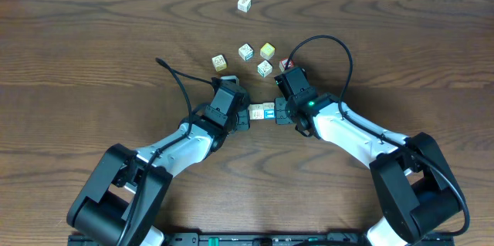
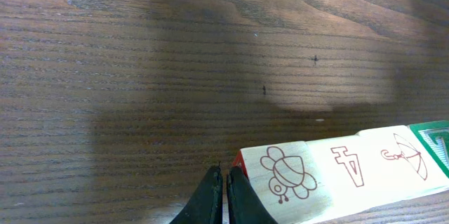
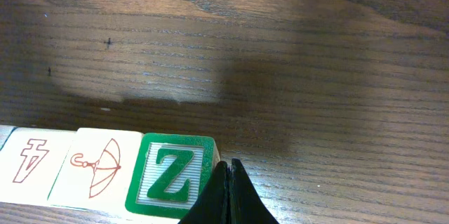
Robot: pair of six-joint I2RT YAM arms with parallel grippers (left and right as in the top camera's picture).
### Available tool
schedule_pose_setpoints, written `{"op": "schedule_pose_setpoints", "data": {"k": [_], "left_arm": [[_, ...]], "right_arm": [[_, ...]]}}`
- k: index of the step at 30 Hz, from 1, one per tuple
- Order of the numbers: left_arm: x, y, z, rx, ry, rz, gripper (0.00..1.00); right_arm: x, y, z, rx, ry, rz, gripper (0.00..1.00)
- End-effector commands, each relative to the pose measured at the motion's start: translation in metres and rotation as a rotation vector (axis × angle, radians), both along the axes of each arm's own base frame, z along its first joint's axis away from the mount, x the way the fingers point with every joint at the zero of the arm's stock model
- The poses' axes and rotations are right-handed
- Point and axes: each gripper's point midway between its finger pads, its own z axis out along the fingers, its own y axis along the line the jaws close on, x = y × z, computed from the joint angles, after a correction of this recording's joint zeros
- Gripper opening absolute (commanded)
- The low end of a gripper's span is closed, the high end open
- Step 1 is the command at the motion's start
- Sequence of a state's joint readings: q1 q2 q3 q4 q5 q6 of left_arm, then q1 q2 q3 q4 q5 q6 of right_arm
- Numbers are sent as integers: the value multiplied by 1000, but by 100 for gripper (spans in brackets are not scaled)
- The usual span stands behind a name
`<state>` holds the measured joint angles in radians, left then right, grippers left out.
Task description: Lift 4 blocks
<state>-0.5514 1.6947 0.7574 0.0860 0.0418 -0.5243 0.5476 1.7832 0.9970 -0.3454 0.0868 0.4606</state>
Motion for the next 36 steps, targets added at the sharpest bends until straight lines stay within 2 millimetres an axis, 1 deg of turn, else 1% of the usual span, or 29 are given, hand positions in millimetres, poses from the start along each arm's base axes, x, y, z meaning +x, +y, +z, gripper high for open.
{"op": "schedule_pose_setpoints", "data": {"k": [1,16,27,36], "left_arm": [[-34,-62,7,-201,97,-216,7],[-37,-61,4,-195,116,-217,7],[-39,-63,5,-205,122,-225,7],[-39,-63,5,-205,121,-225,8]], "right_arm": [[-42,86,13,256,105,226,1],[-51,93,12,232,101,253,1],[-51,89,9,207,103,241,1],[-51,89,9,207,101,241,1]]}}
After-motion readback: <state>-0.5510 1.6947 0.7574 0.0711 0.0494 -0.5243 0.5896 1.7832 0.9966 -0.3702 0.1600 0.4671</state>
